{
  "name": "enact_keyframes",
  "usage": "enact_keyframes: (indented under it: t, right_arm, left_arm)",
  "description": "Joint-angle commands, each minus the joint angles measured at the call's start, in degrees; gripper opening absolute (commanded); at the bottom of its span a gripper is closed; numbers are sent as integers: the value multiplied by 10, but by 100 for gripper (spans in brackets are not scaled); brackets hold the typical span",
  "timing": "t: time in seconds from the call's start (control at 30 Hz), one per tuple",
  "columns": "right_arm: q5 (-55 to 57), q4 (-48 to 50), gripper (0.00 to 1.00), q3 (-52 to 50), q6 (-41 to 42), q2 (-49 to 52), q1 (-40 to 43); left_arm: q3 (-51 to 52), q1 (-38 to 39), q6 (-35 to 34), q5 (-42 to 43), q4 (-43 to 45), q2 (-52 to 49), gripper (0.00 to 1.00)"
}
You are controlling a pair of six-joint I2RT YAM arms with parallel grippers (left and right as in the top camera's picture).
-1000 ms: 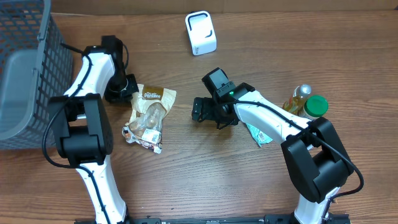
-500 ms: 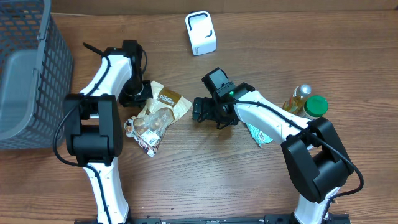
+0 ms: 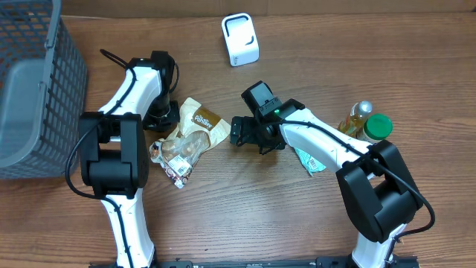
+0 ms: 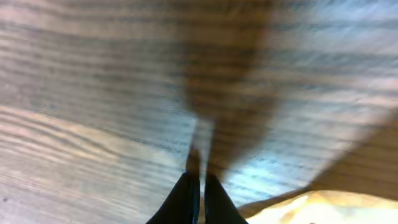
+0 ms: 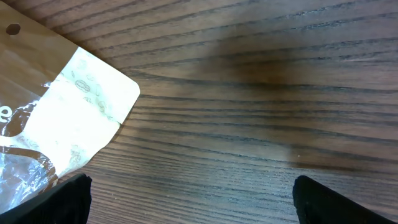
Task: Scan the item barcode
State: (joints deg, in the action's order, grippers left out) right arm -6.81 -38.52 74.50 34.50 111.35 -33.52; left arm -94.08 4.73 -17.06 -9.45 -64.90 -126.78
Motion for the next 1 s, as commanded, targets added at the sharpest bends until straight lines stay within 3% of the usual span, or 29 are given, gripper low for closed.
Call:
enact_keyframes:
  t: [0.0, 0.13, 0.37, 0.97]
  right_arm:
    - [7, 3, 100, -3, 0, -1, -2]
    - [7, 3, 100, -3, 0, -1, -2]
    - [7, 3, 100, -3, 0, -1, -2]
    - [7, 3, 100, -3, 0, -1, -2]
  left_arm:
    - [24, -7, -12, -15, 11, -3, 9]
    - [50, -6, -12, -7, 24, -3, 8]
    - [54, -1, -7, 95, 12, -3, 5]
    - [55, 31, -7, 108, 11, -3, 6]
